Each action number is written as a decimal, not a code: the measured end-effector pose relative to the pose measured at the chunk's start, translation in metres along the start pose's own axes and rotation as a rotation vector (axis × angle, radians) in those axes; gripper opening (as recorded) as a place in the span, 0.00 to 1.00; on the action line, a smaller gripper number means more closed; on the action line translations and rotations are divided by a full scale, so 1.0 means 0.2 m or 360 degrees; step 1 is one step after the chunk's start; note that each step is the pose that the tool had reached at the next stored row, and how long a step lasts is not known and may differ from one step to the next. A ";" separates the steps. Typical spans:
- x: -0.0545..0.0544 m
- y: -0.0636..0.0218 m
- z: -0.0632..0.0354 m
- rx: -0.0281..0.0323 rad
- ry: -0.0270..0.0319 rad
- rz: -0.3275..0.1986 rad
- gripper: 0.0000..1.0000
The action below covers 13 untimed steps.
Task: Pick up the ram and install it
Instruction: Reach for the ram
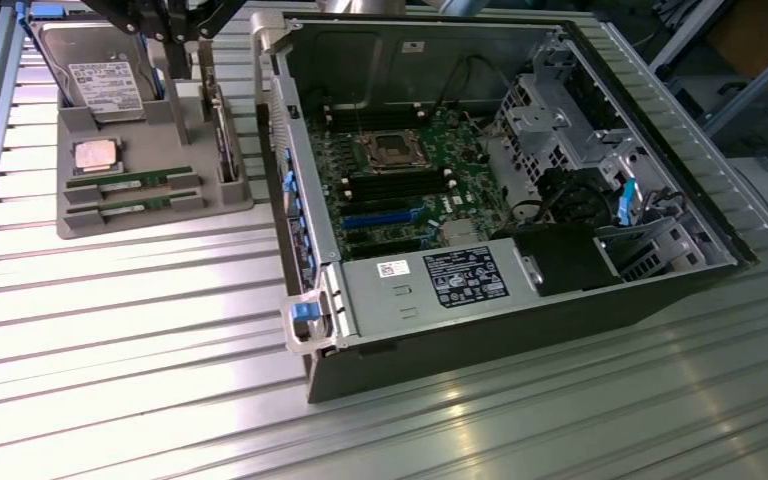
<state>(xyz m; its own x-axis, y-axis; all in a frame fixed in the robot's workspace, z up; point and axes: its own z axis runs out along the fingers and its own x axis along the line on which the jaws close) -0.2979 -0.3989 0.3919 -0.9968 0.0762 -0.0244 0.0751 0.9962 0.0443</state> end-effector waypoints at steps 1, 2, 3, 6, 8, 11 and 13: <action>0.01 -0.001 0.000 -0.00001 -0.00001 0.0000 0.11; 0.01 -0.001 0.000 0.00000 0.00000 0.0000 0.11; 0.02 -0.001 0.000 -0.00001 0.00000 0.0000 0.11; 0.03 -0.002 -0.001 0.00000 -0.00001 0.0000 0.11; 0.05 -0.004 -0.001 -0.00001 -0.00001 0.0000 0.11; 0.08 -0.006 -0.002 -0.00001 0.00000 0.0000 0.11; 0.09 -0.007 -0.002 -0.00001 -0.00002 0.0000 0.11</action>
<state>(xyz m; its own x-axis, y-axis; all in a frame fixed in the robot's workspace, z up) -0.3169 -0.3989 0.3918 -0.9968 0.0762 -0.0245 0.0751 0.9962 0.0444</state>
